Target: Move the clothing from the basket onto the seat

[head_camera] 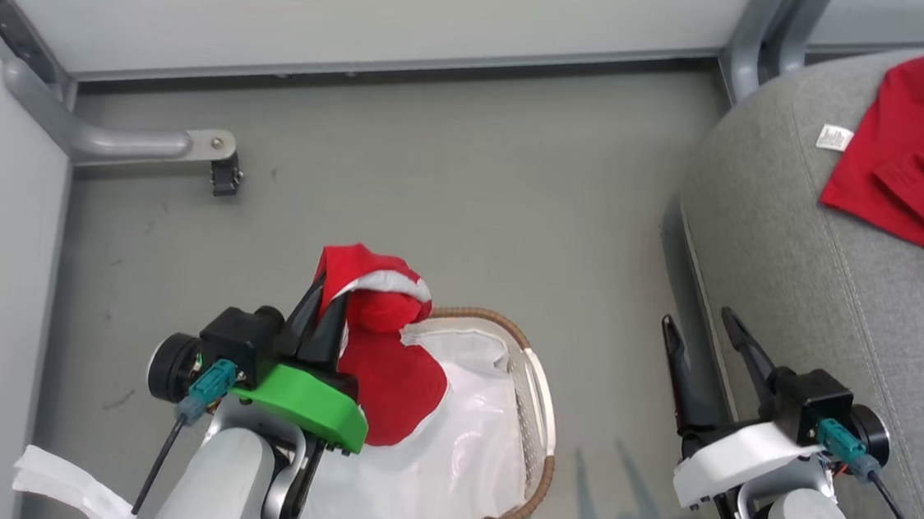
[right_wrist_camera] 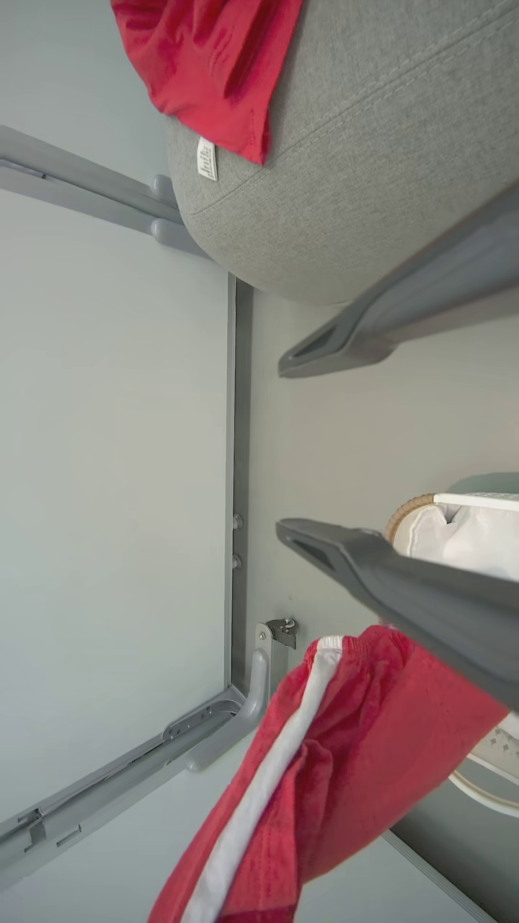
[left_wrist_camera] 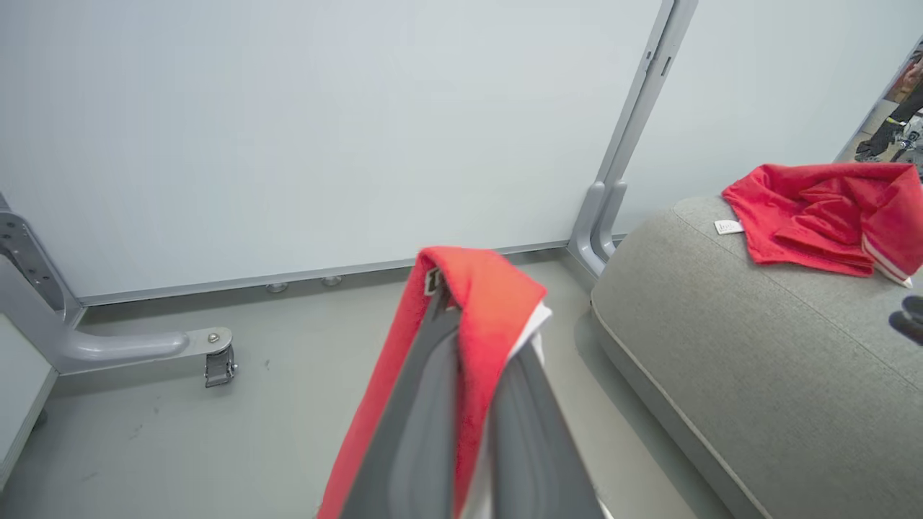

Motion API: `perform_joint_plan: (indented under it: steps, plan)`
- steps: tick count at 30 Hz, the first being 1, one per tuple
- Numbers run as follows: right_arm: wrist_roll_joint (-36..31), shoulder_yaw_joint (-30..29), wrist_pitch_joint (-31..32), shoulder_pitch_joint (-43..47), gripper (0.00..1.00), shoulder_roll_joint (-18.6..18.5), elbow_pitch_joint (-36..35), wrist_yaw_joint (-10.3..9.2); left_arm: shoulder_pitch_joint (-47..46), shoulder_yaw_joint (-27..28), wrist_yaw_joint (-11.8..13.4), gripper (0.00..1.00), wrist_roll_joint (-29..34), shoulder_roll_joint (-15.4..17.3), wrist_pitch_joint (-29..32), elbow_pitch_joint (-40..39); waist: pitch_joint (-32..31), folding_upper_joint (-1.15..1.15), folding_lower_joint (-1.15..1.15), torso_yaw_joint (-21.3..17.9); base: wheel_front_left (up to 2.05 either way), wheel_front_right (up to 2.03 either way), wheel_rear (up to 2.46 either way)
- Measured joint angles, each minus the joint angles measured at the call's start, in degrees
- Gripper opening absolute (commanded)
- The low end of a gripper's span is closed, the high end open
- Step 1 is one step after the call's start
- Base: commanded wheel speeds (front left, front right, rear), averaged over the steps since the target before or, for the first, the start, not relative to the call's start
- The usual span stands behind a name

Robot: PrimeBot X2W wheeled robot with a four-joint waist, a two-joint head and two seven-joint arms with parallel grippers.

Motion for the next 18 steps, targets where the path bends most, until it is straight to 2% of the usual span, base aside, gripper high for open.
perform_joint_plan:
  steps: [18]
  plan:
    - [-0.24, 1.69, 0.00, 5.09, 1.00, 0.00, 1.48, 0.00, 0.00, -1.46, -0.08, 0.00, -1.70, -0.02, 0.00, -10.63, -8.28, 0.00, 0.00, 2.18, 0.00, 0.00, 0.00]
